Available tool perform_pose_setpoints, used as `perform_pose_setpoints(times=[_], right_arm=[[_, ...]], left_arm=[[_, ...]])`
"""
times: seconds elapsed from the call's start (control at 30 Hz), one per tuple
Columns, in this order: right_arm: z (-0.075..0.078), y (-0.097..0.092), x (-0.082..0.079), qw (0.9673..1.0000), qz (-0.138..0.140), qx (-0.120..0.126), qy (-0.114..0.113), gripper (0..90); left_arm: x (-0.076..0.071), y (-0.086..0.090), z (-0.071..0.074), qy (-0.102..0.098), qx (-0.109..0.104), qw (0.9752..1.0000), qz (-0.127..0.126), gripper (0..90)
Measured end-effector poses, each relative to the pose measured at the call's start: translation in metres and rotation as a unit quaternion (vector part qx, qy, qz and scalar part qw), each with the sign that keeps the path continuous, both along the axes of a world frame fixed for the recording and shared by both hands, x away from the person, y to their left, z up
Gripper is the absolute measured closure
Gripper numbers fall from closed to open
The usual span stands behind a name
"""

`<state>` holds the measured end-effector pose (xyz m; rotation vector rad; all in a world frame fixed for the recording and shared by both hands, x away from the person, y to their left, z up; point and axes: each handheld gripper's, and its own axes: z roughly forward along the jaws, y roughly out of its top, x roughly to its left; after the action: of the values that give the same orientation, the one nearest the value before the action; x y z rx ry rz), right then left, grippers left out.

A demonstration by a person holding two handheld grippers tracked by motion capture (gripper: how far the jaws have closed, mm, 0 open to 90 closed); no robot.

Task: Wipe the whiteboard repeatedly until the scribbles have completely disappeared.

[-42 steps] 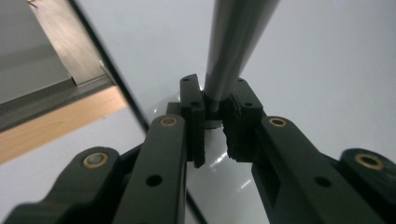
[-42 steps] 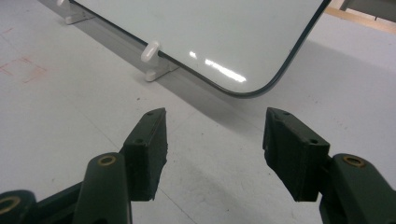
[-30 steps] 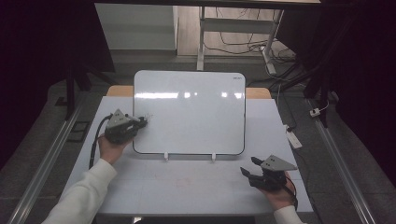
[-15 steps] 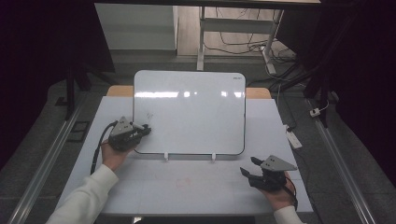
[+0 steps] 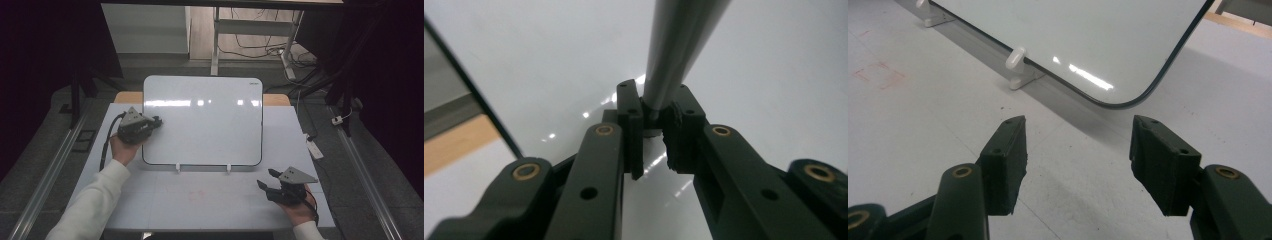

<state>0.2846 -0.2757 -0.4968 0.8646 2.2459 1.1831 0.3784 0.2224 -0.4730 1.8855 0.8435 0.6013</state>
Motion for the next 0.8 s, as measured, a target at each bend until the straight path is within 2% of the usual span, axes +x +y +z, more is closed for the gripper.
perform_pose_setpoints(times=[0.07,0.13,0.3,0.4,0.53,0.63,0.73,0.8], right_arm=[[0.000,0.000,0.000,1.0000,0.000,0.000,0.000,39.9],[0.001,0.001,0.000,1.0000,-0.001,0.000,0.000,39.9],[0.001,0.001,0.000,1.0000,-0.003,0.000,0.001,39.9],[0.001,0.000,0.000,1.0000,-0.003,0.000,0.000,39.9],[0.000,0.000,0.001,1.0000,-0.002,0.000,0.000,39.9],[0.000,0.000,0.000,1.0000,-0.001,0.000,0.001,39.9],[0.001,0.001,0.000,1.0000,-0.001,0.001,0.000,39.9],[0.002,0.001,0.000,1.0000,-0.001,0.002,-0.003,39.9]], left_arm=[[-0.006,-0.003,-0.005,0.003,0.004,0.9999,-0.009,77.7],[-0.006,-0.005,-0.004,-0.002,0.014,0.9999,-0.010,77.7],[0.015,0.003,0.014,-0.005,-0.012,0.9998,0.017,77.7],[0.023,-0.001,0.020,-0.006,-0.010,0.9997,0.020,77.7],[0.013,-0.009,0.014,-0.003,0.008,1.0000,0.001,77.7],[0.003,-0.007,0.003,0.002,0.008,0.9999,-0.007,77.7],[-0.002,0.000,0.000,0.003,0.009,0.9999,-0.006,77.7],[0.003,0.006,0.005,0.002,0.008,0.9999,0.007,77.7]])
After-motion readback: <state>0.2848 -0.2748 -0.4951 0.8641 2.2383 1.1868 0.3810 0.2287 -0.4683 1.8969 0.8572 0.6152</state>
